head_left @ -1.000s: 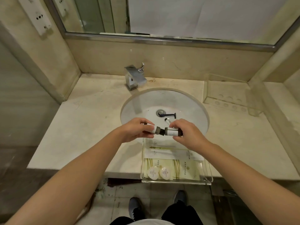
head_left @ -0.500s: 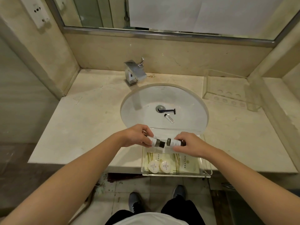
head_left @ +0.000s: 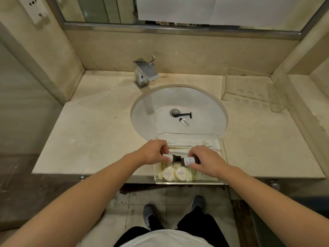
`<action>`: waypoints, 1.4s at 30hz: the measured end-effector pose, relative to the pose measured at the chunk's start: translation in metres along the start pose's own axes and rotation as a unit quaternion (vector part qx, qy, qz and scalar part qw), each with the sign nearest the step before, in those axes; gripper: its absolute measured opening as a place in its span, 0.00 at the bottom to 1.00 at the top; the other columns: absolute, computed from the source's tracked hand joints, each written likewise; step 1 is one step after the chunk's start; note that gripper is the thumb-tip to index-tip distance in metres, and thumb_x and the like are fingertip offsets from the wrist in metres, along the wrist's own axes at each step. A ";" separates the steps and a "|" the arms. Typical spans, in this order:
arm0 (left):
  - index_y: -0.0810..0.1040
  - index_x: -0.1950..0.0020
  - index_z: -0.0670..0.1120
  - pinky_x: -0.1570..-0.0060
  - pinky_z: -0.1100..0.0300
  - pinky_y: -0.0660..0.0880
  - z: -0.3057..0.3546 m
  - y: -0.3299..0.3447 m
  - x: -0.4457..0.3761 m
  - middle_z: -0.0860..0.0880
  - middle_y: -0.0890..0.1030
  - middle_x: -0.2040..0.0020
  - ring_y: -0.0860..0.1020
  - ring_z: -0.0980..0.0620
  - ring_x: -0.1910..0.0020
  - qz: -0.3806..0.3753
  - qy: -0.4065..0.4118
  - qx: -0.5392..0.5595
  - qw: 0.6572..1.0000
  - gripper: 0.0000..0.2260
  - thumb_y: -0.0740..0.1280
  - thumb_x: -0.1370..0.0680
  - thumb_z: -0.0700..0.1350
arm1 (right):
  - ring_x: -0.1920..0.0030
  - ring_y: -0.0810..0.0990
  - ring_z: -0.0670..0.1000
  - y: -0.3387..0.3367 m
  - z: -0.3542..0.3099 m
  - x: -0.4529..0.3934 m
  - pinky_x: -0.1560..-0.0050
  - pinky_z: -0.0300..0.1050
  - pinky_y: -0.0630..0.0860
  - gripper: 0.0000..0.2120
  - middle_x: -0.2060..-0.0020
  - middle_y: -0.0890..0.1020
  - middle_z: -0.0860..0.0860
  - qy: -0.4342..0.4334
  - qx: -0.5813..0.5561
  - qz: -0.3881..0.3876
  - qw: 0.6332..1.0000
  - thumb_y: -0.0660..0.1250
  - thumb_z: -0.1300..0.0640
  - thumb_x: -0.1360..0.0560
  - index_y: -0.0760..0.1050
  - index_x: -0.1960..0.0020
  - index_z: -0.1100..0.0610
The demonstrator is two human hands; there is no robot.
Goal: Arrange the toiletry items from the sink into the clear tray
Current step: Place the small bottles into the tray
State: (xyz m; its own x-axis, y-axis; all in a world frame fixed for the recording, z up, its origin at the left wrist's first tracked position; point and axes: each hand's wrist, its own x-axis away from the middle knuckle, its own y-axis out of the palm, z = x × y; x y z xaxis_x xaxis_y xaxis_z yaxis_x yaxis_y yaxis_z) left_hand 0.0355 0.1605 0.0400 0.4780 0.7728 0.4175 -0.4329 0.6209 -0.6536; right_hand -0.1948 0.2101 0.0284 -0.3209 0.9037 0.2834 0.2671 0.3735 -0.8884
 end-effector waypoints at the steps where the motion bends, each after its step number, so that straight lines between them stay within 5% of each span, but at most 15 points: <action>1: 0.78 0.50 0.46 0.52 0.58 0.75 0.001 0.000 0.001 0.49 0.81 0.52 0.78 0.50 0.53 -0.003 0.012 -0.027 1.000 0.12 0.74 0.29 0.49 | 0.48 0.73 0.48 0.002 0.001 0.001 0.50 0.42 0.71 0.13 0.49 0.76 0.47 -0.005 0.013 0.007 1.000 0.67 0.47 0.26 0.73 0.44 0.50; 9: 0.78 0.41 0.47 0.48 0.56 0.73 0.001 0.007 0.002 0.48 0.78 0.47 0.75 0.48 0.47 0.008 0.058 -0.160 0.985 0.14 0.68 0.24 0.51 | 0.46 0.71 0.49 0.005 0.000 0.003 0.49 0.41 0.70 0.16 0.46 0.74 0.49 -0.009 0.027 0.028 0.999 0.66 0.47 0.25 0.74 0.41 0.53; 23: 0.81 0.41 0.48 0.50 0.55 0.73 -0.003 0.005 0.001 0.50 0.73 0.53 0.74 0.48 0.48 0.003 0.085 -0.172 0.981 0.13 0.65 0.23 0.50 | 0.46 0.72 0.48 0.008 -0.001 -0.003 0.49 0.41 0.72 0.16 0.48 0.74 0.48 -0.011 0.024 0.066 0.997 0.68 0.46 0.26 0.75 0.41 0.51; 35: 0.79 0.40 0.49 0.53 0.61 0.70 -0.008 0.004 -0.007 0.50 0.76 0.49 0.70 0.53 0.52 0.011 0.089 -0.157 0.983 0.14 0.67 0.26 0.45 | 0.48 0.72 0.48 0.008 0.001 -0.010 0.51 0.38 0.68 0.15 0.49 0.75 0.47 -0.022 0.022 0.070 0.997 0.68 0.47 0.26 0.76 0.42 0.52; 42: 0.79 0.44 0.48 0.55 0.63 0.69 -0.008 0.000 -0.015 0.50 0.77 0.50 0.72 0.55 0.54 0.028 0.094 -0.135 0.986 0.15 0.70 0.28 0.52 | 0.48 0.72 0.47 0.002 0.010 -0.014 0.52 0.39 0.69 0.18 0.50 0.74 0.46 -0.030 0.004 0.063 0.998 0.69 0.42 0.29 0.75 0.43 0.51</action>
State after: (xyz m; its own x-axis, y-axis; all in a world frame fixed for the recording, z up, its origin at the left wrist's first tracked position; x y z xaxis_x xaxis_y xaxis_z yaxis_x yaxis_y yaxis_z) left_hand 0.0347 0.1479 0.0290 0.6035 0.7508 0.2685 -0.2547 0.5006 -0.8273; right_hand -0.1988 0.1967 0.0188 -0.3390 0.9291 0.1480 0.3014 0.2563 -0.9184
